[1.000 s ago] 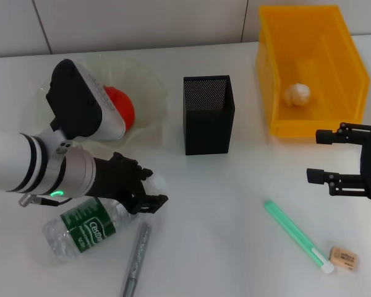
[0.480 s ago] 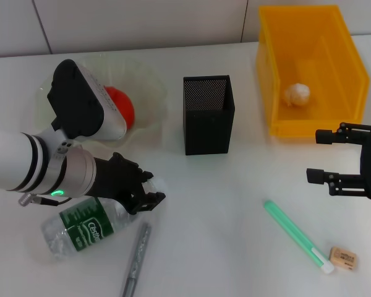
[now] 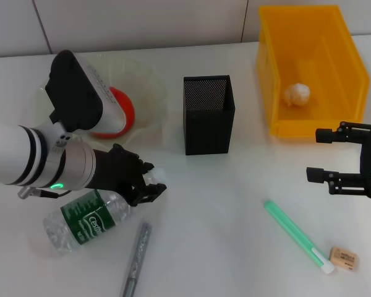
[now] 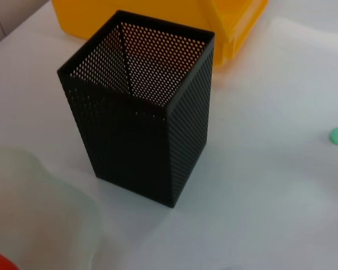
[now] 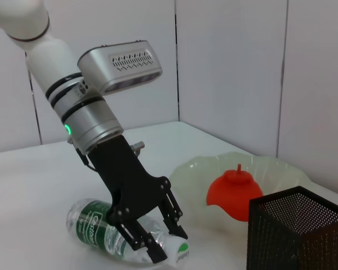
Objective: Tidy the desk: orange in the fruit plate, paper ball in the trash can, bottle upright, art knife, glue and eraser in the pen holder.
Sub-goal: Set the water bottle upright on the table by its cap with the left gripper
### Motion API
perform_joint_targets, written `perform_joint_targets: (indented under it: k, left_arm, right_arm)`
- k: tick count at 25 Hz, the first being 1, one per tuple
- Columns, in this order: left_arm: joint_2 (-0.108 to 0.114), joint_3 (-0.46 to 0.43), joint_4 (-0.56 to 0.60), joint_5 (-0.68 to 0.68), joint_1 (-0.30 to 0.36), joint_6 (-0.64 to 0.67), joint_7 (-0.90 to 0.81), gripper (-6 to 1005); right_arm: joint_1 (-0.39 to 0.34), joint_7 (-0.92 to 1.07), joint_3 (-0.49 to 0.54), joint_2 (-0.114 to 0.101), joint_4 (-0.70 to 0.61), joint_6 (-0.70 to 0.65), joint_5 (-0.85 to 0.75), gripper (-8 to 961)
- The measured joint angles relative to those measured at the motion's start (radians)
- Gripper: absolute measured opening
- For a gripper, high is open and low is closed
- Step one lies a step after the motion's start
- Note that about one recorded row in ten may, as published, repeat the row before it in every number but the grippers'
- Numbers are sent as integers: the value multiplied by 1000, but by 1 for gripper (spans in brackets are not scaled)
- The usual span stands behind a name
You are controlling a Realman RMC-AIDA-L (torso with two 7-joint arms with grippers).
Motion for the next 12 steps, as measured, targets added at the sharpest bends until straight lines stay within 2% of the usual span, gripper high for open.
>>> perform_joint_targets:
  k: [6, 12]
  left_arm:
    - [0, -8, 29, -12, 13, 0, 0, 439]
    - [4, -53, 88, -71, 55, 5, 20, 439]
  right_arm:
    - [0, -7, 0, 1, 2, 6, 1, 738]
    - [0, -8, 13, 2, 4, 7, 5, 738]
